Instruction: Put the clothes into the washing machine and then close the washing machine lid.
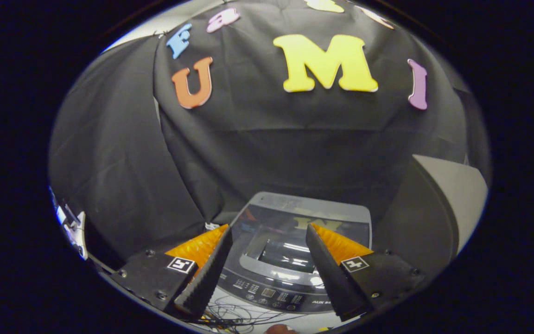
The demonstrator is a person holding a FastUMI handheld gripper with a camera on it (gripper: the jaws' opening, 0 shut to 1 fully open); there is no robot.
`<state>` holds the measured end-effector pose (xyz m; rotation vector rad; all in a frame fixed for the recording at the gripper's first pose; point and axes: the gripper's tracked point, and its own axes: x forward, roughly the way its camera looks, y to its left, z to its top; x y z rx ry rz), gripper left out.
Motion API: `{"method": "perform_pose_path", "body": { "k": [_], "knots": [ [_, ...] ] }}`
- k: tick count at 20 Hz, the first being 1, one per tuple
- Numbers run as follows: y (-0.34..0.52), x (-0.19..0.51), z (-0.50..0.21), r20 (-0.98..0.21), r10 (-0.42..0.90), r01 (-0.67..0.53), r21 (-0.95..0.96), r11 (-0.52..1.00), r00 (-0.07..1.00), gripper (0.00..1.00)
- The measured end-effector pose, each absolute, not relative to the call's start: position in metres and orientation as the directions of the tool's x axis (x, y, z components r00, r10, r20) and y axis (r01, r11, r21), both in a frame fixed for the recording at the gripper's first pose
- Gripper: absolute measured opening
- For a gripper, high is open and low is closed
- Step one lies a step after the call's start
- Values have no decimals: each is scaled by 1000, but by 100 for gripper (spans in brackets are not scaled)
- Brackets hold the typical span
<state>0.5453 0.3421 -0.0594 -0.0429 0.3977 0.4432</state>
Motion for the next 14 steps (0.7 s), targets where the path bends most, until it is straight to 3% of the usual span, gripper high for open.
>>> {"method": "perform_pose_path", "body": {
  "k": [6, 14],
  "knots": [
    [335, 538, -31, -240, 365, -358, 73, 931, 900, 99],
    [299, 519, -2, -144, 192, -179, 99, 979, 971, 100]
  ]
}}
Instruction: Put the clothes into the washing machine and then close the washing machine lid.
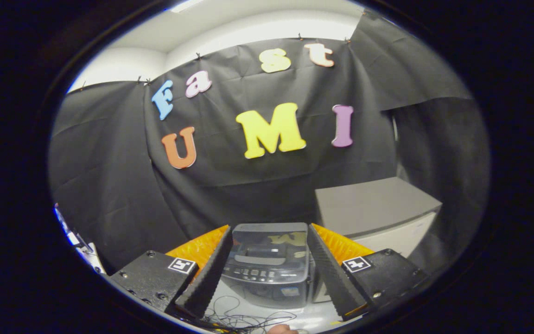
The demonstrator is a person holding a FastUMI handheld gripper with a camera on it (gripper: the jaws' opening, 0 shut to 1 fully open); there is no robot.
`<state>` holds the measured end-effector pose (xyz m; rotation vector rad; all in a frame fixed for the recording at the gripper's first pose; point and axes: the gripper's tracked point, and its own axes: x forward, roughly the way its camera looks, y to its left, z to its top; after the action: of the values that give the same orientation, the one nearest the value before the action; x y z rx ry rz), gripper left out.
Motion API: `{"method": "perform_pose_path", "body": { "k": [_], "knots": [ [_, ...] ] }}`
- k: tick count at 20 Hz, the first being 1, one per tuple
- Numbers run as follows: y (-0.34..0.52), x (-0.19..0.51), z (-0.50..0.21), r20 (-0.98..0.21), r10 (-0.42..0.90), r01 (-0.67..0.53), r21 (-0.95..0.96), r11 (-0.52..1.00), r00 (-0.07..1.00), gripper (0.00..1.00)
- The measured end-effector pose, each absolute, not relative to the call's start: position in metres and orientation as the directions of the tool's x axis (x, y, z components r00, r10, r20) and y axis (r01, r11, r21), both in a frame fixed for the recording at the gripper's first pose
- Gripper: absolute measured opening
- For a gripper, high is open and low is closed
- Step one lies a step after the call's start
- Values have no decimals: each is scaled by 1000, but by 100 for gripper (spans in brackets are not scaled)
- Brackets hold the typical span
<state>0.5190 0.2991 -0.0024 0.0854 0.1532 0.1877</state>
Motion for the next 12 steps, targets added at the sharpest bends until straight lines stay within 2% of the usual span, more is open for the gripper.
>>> {"method": "perform_pose_path", "body": {
  "k": [6, 12],
  "knots": [
    [267, 514, 14, -49, 65, -61, 78, 995, 997, 100],
    [256, 503, 16, -42, 17, -14, 73, 997, 999, 100]
  ]
}}
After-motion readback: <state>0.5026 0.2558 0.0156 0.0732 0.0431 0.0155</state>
